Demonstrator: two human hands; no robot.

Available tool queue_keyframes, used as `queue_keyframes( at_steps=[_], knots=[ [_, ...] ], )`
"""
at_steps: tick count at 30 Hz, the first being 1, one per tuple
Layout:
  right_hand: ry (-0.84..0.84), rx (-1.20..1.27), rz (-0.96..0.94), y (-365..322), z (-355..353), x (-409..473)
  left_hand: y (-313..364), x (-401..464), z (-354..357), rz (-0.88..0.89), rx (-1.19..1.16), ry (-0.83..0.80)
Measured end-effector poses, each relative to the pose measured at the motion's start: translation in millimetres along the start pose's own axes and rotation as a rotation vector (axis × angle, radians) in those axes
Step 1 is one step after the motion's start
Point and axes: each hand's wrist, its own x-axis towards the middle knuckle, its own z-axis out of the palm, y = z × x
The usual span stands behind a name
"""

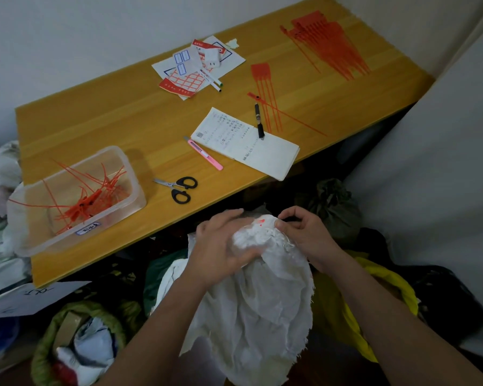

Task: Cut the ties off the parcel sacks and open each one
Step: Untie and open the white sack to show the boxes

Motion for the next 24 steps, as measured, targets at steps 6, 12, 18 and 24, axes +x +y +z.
queue_keyframes(
  at_steps=[6, 12, 18, 24],
  knots=[
    [0.042, 0.05, -0.032, -12, -5, 5, 4, 10, 24, 0.161, 0.127, -0.011],
    [0.052, -0.159, -0.142, -2, -8, -7, 10, 32, 30, -0.212, -0.187, 0.016],
    [0.104, -0.539, -0.361, 31, 10, -15, 19, 48, 25, -0.426, -0.418, -0.024],
    [0.108, -0.461, -0.478, 33, 5, -6, 15, 49, 27, -0.589, -0.443, -0.027]
  ],
)
